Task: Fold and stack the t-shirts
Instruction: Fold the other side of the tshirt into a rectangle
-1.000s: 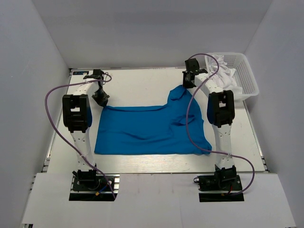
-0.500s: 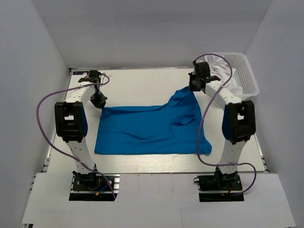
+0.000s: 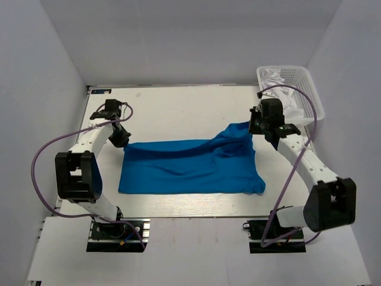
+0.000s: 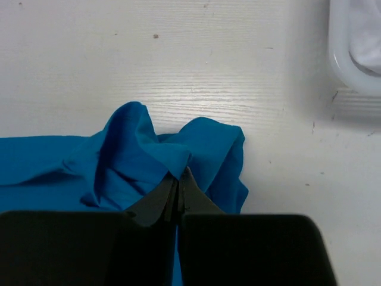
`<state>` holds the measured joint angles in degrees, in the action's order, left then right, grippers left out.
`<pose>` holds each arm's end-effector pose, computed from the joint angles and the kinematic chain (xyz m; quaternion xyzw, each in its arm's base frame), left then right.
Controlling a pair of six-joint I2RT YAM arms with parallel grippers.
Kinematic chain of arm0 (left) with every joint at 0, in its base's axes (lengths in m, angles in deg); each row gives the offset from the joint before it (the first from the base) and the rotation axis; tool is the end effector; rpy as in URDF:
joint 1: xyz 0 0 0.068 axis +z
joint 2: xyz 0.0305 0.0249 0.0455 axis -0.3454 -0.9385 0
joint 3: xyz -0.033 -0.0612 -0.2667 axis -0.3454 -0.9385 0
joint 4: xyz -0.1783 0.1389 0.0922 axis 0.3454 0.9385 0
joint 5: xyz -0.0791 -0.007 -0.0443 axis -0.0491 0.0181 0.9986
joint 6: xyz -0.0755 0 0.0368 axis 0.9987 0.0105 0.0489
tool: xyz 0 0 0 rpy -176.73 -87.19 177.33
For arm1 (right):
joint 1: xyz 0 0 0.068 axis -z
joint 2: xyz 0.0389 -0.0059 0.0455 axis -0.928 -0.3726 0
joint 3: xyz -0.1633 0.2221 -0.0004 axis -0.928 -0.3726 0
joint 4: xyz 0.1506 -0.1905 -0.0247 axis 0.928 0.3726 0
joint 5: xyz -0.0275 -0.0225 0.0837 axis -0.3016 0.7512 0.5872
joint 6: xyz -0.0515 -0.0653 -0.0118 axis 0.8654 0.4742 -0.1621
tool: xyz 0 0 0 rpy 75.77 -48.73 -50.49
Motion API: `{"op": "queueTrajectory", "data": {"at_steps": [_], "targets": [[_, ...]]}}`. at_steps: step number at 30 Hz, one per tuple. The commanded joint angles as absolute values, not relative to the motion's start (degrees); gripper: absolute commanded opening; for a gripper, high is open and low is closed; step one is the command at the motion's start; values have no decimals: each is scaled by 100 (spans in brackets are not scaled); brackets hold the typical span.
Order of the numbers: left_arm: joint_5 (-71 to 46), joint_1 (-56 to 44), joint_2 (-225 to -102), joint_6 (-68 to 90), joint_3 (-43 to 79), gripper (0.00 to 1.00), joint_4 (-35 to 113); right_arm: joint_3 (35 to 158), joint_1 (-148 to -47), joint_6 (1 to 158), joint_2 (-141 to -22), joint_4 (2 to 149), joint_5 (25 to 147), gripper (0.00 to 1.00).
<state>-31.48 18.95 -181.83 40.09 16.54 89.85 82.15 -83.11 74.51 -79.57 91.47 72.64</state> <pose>0.3152 0.0068 0.2060 -0.3479 0.9201 0.0302 0.1774 0.3167 0.0771 0.2777 -0.0026 0.8856 0.0627 0.4602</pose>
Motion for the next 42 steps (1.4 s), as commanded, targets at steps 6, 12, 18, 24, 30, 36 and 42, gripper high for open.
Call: {"op": "queueTrajectory", "data": {"at_steps": [6, 12, 18, 24, 30, 36, 42], "targets": [[-3300, 1871, -17533, 4040, 1175, 0, 8832, 7399, -8316, 7215, -6602, 9733, 7344, 0], [-3432, 1924, -17533, 4102, 1026, 0, 8832, 6696, -8333, 6952, -5801, 10147, 7659, 0], [-3370, 1924, -17533, 4216, 858, 0, 8780, 5650, -8386, 6179, -5037, 10183, 8056, 0], [-3423, 1924, -17533, 4278, 797, 0, 8885, 5141, -8386, 5537, -4694, 10887, 8158, 3], [-3476, 1924, -17646, 4330, 726, 27, 9060, 4673, -8386, 5255, -4728, 11035, 8742, 90], [-4257, 1976, -17858, 4716, 963, 82, 10185, 5288, -8386, 5334, -4623, 11327, 8328, 90], [-4102, 1976, -17788, 4902, 1288, 95, 9994, 6299, -8403, 6457, -5150, 11090, 8029, 90]]}}
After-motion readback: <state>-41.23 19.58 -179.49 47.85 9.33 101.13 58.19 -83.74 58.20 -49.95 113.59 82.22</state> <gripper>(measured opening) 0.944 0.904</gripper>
